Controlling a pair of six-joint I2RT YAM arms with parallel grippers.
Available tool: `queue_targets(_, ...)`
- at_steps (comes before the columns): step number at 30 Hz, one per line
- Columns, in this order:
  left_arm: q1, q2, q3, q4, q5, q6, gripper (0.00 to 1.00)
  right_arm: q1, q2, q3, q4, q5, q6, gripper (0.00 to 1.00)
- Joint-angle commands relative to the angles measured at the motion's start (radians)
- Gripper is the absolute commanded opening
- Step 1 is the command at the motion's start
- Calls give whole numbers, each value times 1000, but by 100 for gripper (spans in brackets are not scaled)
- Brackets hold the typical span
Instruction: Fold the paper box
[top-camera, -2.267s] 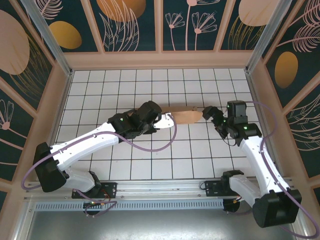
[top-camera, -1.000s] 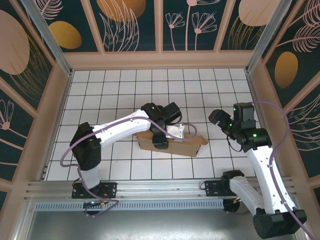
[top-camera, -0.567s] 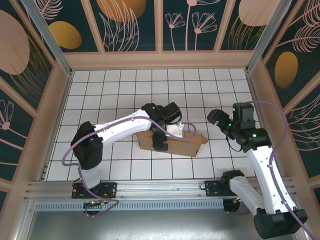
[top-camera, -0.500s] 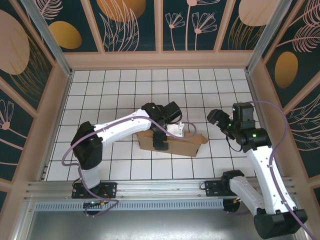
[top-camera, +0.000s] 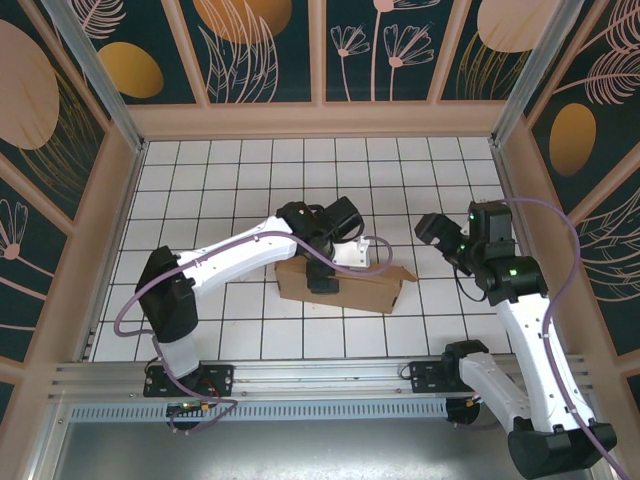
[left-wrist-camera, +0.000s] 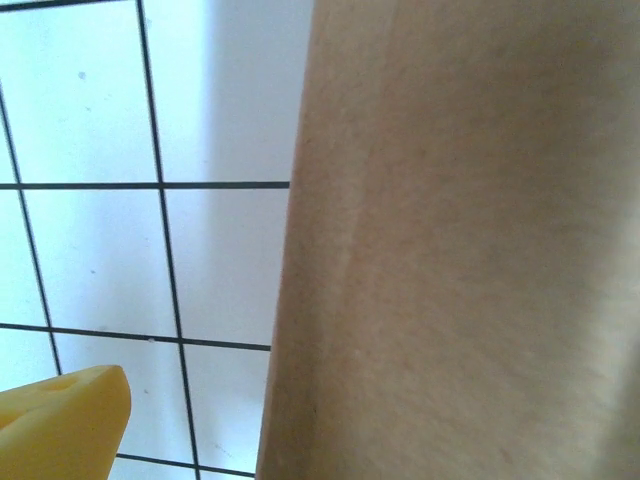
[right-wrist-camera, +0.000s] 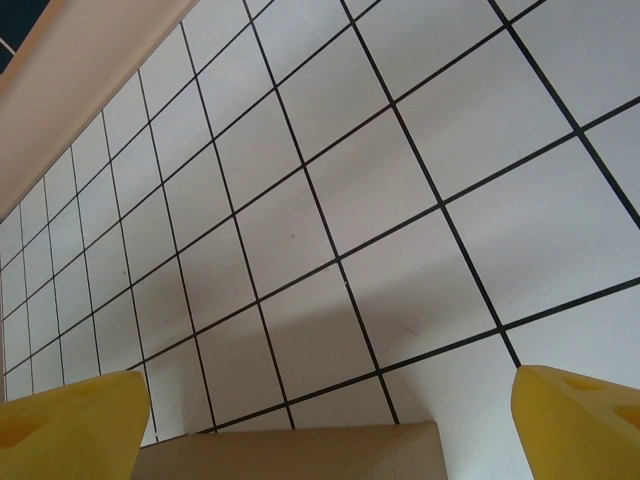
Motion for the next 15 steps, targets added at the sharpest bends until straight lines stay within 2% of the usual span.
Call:
queue_targets(1,5,-41,37,-2,-14,-19,99,7,8,41,2,10,-27,94)
queue_targets(15,5,-117,50,8,-27,-51,99,8,27,94,1,15,-41,96)
